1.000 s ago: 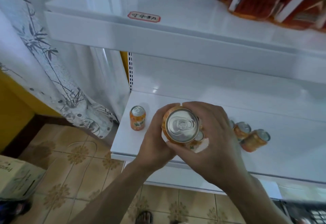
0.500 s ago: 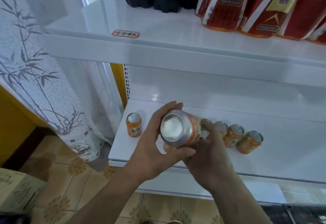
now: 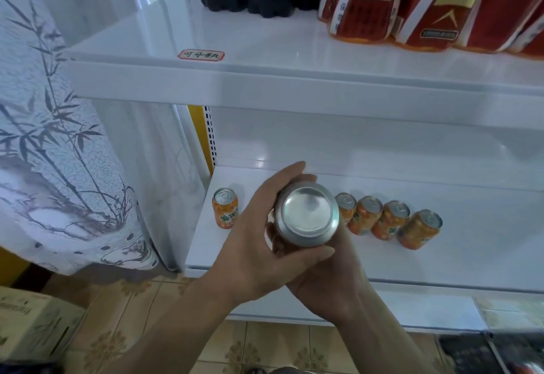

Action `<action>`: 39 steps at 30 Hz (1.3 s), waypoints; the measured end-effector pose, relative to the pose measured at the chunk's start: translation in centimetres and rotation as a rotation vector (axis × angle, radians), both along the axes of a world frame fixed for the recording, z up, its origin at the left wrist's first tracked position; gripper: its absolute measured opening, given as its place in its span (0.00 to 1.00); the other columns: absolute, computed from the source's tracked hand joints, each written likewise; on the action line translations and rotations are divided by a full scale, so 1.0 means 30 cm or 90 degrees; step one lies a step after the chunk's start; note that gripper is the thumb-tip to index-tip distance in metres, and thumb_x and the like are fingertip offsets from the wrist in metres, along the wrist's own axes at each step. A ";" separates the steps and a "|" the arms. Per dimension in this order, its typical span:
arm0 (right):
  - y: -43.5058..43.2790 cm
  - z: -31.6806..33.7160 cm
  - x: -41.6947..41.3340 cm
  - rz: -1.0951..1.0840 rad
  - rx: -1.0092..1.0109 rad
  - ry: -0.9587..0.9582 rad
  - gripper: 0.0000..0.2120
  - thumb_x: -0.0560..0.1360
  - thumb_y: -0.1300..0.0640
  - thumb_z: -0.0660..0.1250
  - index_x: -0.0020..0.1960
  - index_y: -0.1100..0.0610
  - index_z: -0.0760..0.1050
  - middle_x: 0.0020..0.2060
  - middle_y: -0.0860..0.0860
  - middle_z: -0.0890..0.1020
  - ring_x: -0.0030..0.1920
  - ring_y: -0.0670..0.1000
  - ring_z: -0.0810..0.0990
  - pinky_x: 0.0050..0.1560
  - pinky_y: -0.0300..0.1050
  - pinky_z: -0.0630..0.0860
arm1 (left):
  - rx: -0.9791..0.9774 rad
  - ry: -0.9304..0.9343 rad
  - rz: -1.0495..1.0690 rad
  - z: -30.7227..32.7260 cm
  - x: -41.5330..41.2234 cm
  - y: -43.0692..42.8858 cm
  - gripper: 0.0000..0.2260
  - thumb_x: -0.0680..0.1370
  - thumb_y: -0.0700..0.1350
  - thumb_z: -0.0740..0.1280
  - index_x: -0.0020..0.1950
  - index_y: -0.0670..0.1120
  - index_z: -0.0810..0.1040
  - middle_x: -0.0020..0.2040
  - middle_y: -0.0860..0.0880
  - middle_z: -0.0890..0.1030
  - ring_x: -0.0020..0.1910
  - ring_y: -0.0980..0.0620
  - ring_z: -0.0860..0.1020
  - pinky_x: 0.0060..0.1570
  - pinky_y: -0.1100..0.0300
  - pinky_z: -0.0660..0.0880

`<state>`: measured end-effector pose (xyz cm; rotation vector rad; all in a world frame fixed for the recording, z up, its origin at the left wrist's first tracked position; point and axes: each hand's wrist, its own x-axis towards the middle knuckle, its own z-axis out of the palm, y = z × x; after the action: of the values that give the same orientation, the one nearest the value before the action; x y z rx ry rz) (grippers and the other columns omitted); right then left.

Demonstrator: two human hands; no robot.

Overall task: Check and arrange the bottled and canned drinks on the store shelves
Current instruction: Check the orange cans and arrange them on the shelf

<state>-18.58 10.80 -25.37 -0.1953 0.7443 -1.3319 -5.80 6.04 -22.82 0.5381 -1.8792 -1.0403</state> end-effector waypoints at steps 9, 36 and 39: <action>0.024 0.002 -0.021 -0.139 -0.239 0.539 0.29 0.67 0.47 0.76 0.65 0.42 0.70 0.52 0.38 0.80 0.54 0.47 0.83 0.44 0.42 0.82 | 0.514 0.165 0.073 0.001 0.007 -0.046 0.29 0.66 0.65 0.72 0.65 0.58 0.73 0.63 0.50 0.77 0.61 0.47 0.79 0.52 0.56 0.82; -0.014 -0.007 -0.074 -0.129 -0.212 0.801 0.29 0.71 0.40 0.73 0.68 0.35 0.64 0.52 0.27 0.73 0.55 0.41 0.80 0.42 0.37 0.82 | 0.618 0.140 0.026 -0.050 -0.005 -0.099 0.23 0.68 0.57 0.73 0.62 0.53 0.79 0.60 0.47 0.81 0.55 0.47 0.83 0.50 0.53 0.82; -0.004 -0.013 -0.093 -0.152 -0.176 0.701 0.25 0.72 0.45 0.74 0.66 0.42 0.69 0.51 0.34 0.78 0.52 0.47 0.83 0.40 0.40 0.82 | 0.576 0.093 0.027 -0.061 -0.022 -0.095 0.23 0.69 0.57 0.76 0.61 0.54 0.78 0.60 0.46 0.81 0.54 0.49 0.83 0.50 0.57 0.82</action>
<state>-21.38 10.69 -25.77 -1.1506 1.5221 -1.5120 -6.47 3.19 -24.65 0.9660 -1.1835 -1.8341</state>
